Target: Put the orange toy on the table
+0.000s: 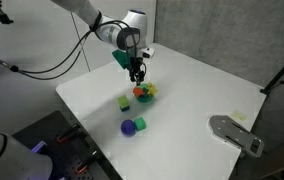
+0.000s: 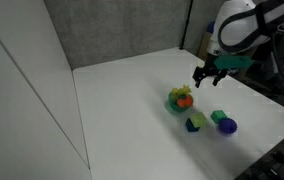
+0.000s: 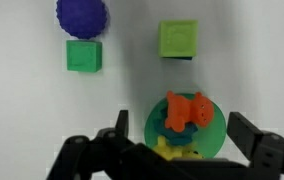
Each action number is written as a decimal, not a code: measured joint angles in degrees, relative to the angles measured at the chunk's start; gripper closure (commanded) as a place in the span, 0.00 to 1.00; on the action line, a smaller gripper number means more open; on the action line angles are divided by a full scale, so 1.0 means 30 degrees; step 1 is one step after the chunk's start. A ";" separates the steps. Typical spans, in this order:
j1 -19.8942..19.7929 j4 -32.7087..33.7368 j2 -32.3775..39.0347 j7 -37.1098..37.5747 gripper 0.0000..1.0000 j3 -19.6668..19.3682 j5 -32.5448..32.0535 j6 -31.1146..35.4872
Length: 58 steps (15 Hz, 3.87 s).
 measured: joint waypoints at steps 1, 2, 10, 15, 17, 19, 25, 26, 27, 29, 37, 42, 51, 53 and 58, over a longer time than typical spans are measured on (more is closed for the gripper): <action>0.0134 0.0127 0.0496 0.0185 0.00 -0.0010 -0.0086 0.0350; 0.0299 0.0295 0.0994 0.0424 0.00 -0.0056 -0.0197 0.0633; 0.0752 0.0817 0.1991 0.1045 0.00 -0.0419 -0.0381 0.0951; 0.0952 0.1349 0.3620 0.1566 0.00 -0.0788 -0.0381 0.2131; 0.1110 0.1775 0.4419 0.1677 0.00 -0.0806 -0.0381 0.2820; 0.1372 0.2198 0.5065 0.1823 0.00 -0.0840 -0.0381 0.3577; 0.2443 0.2975 0.6455 0.2620 0.25 -0.1479 -0.0381 0.5726; 0.2603 0.3028 0.6671 0.2762 0.26 -0.1616 -0.0381 0.5997; 0.2761 0.3067 0.6880 0.2924 0.34 -0.1756 -0.0381 0.6162; 0.3068 0.3132 0.7203 0.3241 0.51 -0.2027 -0.0379 0.6422; 0.3631 0.3595 0.7090 0.4145 0.85 -0.3068 -0.0360 0.6450; 0.3304 0.3537 0.6154 0.4145 0.89 -0.3214 -0.0349 0.6359; 0.2109 0.2431 0.5069 0.4118 0.89 -0.5162 -0.1566 0.3445; 0.1999 0.1818 0.4929 0.4127 0.89 -0.5875 -0.2487 0.2424; 0.1844 0.0352 0.4021 0.4649 0.34 -0.7230 -0.4946 0.0843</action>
